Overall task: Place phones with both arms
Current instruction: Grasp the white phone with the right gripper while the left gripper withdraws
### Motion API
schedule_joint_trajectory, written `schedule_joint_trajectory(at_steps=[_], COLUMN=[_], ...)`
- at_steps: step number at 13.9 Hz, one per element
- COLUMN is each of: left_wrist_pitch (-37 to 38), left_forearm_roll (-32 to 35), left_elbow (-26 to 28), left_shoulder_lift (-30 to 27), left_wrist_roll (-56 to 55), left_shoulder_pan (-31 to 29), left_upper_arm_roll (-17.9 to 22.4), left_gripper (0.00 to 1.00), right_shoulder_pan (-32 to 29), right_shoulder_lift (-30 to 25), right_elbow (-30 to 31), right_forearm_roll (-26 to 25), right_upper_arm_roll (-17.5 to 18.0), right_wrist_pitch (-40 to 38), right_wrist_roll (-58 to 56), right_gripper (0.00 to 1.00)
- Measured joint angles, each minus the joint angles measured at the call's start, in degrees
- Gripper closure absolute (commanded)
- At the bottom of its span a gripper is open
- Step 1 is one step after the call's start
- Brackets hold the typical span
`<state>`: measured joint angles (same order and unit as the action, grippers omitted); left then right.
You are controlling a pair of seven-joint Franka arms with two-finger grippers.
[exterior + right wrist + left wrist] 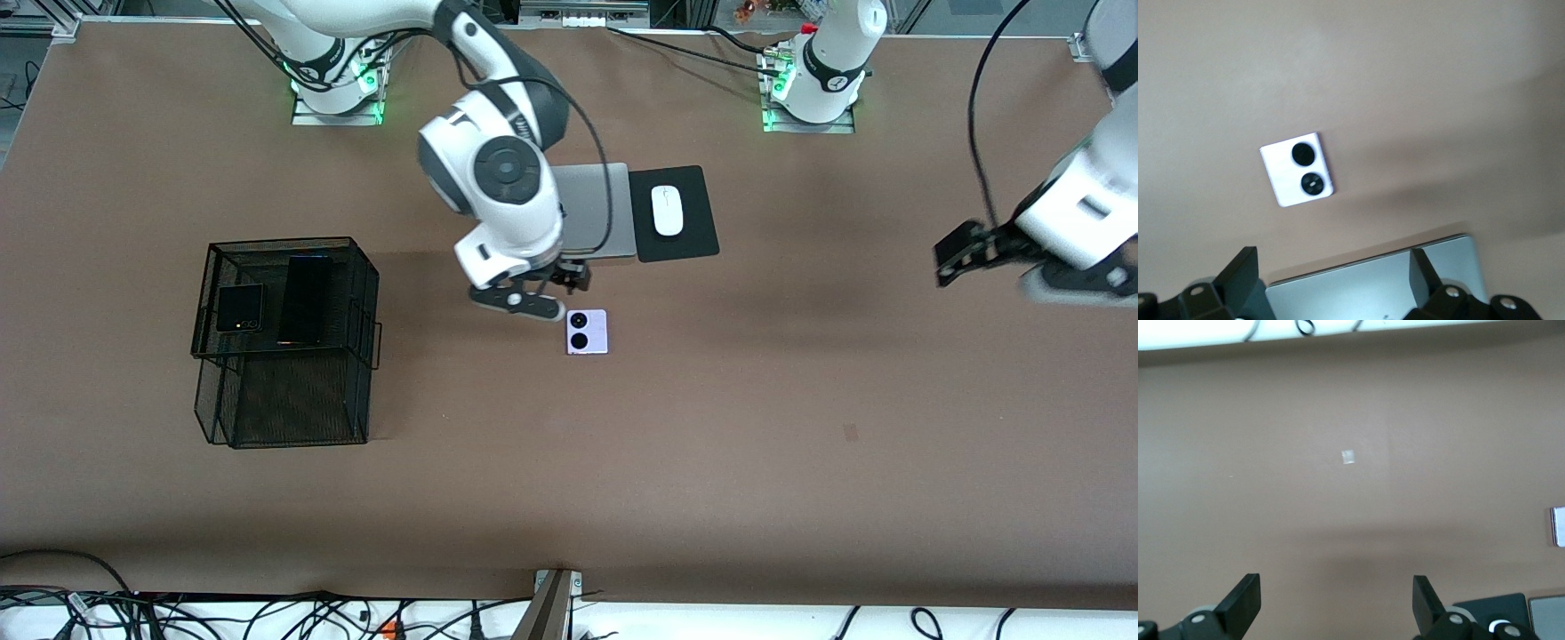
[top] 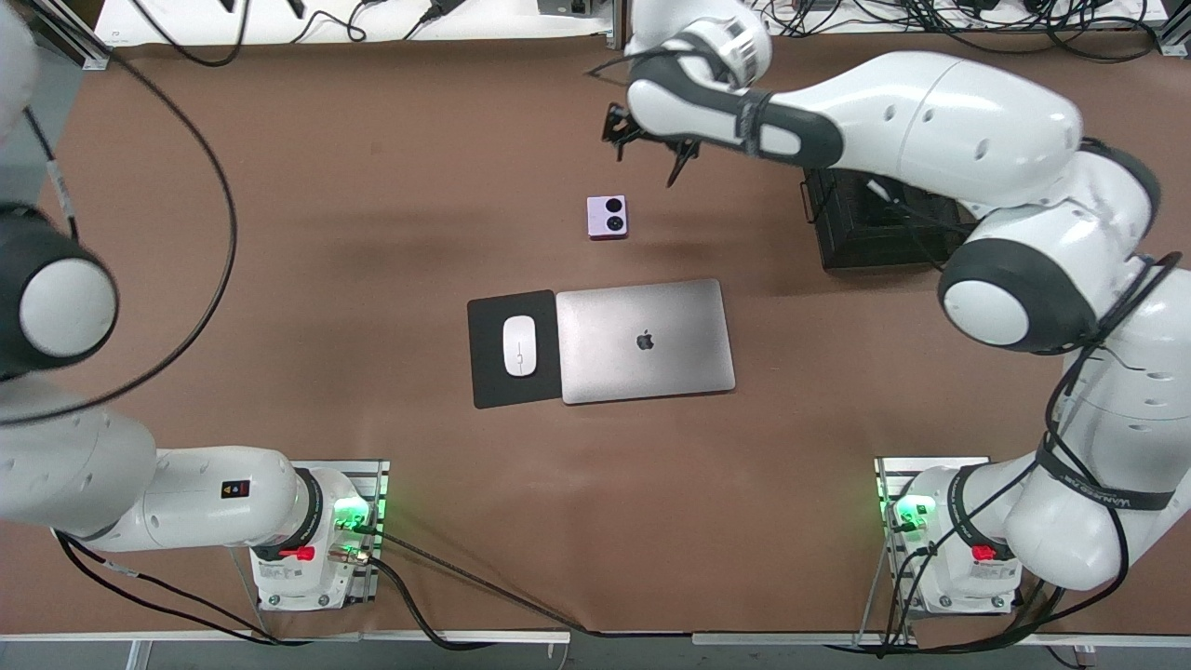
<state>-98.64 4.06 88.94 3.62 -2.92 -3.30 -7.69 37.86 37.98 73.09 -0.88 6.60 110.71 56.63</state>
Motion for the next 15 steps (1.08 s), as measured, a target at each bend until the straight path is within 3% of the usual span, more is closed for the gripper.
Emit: schedule_joint_trajectory(at_steps=[3, 5, 9, 12, 15], left_wrist_pitch=[-3.5, -3.5, -3.4, -0.4, 0.4], left_forearm_roll=[-0.2, -0.2, -0.2, -0.2, -0.2], left_elbow=[12.2, 15.0, 14.1, 7.8, 4.9], left_shoulder_lift=[-9.1, -10.7, -9.8, -5.2, -2.8], left_wrist_roll=[0.0, 1.1, 3.6, 3.7, 4.1], left_shoulder_pan=[1.4, 3.1, 4.2, 4.2, 4.2], left_upper_arm_roll=[2.7, 5.3, 7.0, 7.2, 7.1], left_gripper=[0.0, 0.0, 0.0, 0.0, 0.0], right_shoulder_pan=[2.5, 3.4, 4.3, 4.3, 4.3], right_shoulder_lift=[3.7, 6.0, 10.2, 12.4, 14.7], right_elbow=[-2.8, -3.6, -3.9, -3.9, -4.0], right_forearm_roll=[-1.8, -3.7, -6.9, -7.9, -11.1], right_upper_arm_roll=[0.0, 0.0, 0.1, 0.0, 0.0], right_wrist_pitch=[1.3, 3.4, 8.5, 12.1, 15.4], right_wrist_roll=[3.6, 4.2, -1.0, -4.5, -4.9], right_gripper=[0.0, 0.0, 0.0, 0.0, 0.0])
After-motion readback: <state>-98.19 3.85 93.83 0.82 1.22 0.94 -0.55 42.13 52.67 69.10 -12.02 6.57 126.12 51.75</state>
